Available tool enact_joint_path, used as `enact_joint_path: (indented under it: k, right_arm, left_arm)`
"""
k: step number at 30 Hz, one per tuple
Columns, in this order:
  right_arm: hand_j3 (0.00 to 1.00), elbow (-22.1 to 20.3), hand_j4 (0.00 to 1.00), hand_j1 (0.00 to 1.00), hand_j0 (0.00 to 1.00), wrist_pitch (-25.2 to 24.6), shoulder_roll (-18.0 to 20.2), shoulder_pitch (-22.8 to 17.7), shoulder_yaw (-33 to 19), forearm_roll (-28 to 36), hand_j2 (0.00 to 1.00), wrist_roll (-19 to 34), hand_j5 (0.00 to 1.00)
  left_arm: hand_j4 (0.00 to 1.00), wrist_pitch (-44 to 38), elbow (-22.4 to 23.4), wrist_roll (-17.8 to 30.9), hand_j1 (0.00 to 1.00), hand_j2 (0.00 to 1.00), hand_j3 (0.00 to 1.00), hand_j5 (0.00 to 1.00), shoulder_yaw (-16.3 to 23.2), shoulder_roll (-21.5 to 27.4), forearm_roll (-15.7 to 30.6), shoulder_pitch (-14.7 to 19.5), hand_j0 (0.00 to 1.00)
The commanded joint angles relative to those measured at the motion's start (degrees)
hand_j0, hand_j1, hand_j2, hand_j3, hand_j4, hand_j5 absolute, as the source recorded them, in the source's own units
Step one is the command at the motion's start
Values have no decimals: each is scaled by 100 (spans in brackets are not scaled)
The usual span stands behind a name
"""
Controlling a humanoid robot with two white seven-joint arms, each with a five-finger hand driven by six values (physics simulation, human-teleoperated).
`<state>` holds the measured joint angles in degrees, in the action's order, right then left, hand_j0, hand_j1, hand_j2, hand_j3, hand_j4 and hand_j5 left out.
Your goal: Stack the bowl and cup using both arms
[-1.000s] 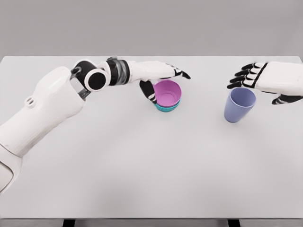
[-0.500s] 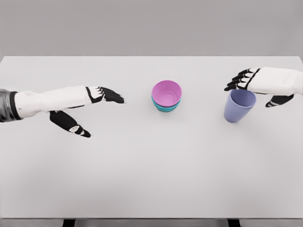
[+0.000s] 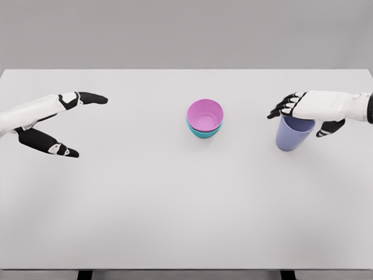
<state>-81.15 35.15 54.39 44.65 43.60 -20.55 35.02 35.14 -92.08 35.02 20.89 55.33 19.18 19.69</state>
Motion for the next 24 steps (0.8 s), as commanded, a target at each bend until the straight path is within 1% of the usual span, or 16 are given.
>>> enact_joint_path:
  k: [1,4,6,13,14,15,16,19,21,22,24]
  right_arm:
    - [100,56,100,100,100,-15,-16,0,34,16,100,-2,100]
    - [100,64,100,100,100,-15,-25,0,34,16,100,-2,100]
    - [100,144,100,100,100,-15,-34,9,34,7,100,-2,100]
    - [100,144,100,100,100,-15,-34,35,131,7,100,-2,100]
    - [99,144,99,99,99,-15,-34,35,131,7,99,-2,99]
    - [96,144,96,96,96,-15,-34,35,131,7,96,-2,96]
    - [90,144,90,90,90,-15,-34,35,131,16,90,-2,90]
    - [79,144,79,79,79,-15,-34,35,131,16,79,-2,79]
    - [75,144,75,75,75,-15,-60,35,122,16,75,-2,75]
    - [70,152,70,70,70,-15,-121,53,131,16,70,-2,70]
    - [69,161,69,69,69,-15,-121,79,131,16,69,-2,69]
  left_arm:
    - [100,-14,41,-2,100,100,100,100,-15,-39,33,0,100]
    - [100,-14,41,-2,100,100,100,100,-15,-39,25,-9,100]
    - [100,-14,41,-2,100,100,100,100,-15,-92,16,-9,100]
    - [100,-14,41,-2,100,100,100,100,-15,-171,16,-9,100]
    - [100,-14,41,-2,100,100,100,100,-15,-171,16,-9,100]
    - [100,-14,41,-2,100,100,100,100,-15,-171,16,-9,100]
    - [100,-14,41,-2,100,100,100,100,-15,-171,7,-9,100]
    - [100,-14,41,-2,100,100,100,100,-15,-180,16,-9,100]
    - [100,-14,41,-2,100,100,100,100,-15,-189,7,-9,100]
    - [100,-14,41,-2,100,100,100,100,-15,-189,7,-9,100]
    - [100,-14,41,-2,100,100,100,100,-15,-198,16,-9,100]
